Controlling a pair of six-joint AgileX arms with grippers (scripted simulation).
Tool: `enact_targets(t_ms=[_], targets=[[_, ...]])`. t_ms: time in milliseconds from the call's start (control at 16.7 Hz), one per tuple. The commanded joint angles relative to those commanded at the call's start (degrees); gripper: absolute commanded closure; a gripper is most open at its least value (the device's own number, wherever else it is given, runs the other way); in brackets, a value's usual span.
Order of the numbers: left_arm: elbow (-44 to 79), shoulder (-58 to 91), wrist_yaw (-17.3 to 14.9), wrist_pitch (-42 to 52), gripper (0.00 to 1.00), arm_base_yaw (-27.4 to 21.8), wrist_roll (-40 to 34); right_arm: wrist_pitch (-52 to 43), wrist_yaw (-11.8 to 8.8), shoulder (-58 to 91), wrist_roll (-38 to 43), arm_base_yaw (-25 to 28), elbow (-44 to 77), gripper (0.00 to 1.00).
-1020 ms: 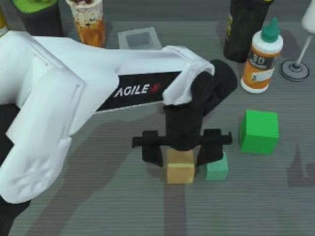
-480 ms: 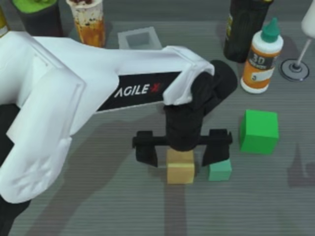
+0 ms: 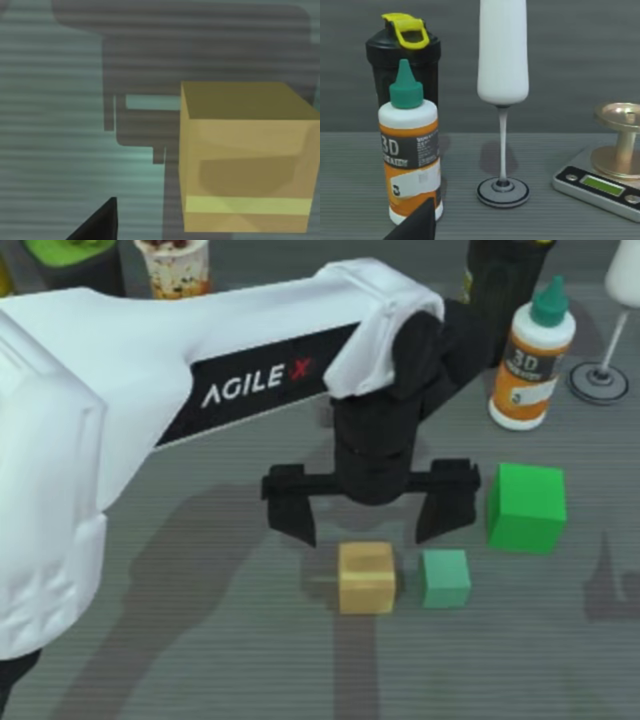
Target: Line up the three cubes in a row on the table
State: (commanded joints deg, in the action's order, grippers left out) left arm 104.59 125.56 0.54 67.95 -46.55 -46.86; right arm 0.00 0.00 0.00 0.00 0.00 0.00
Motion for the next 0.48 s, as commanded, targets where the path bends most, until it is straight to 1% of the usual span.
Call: enact_targets(t_ms=[120, 360, 480], targets=[[1.2, -0.6, 0.0, 1.8, 0.0, 0.2, 0.0, 0.0, 0.0, 0.0, 0.0, 0.0, 0.0, 0.0], [1.1, -0.4, 0.0, 1.7, 0.0, -0.1, 0.0, 0.0, 0.0, 0.0, 0.0, 0.0, 0.0, 0.0], [-0.5, -2.1, 0.0, 0.5, 0.0, 0.8, 0.4, -1.1, -0.1, 1.7, 0.5, 0.4, 1.6, 0.0]])
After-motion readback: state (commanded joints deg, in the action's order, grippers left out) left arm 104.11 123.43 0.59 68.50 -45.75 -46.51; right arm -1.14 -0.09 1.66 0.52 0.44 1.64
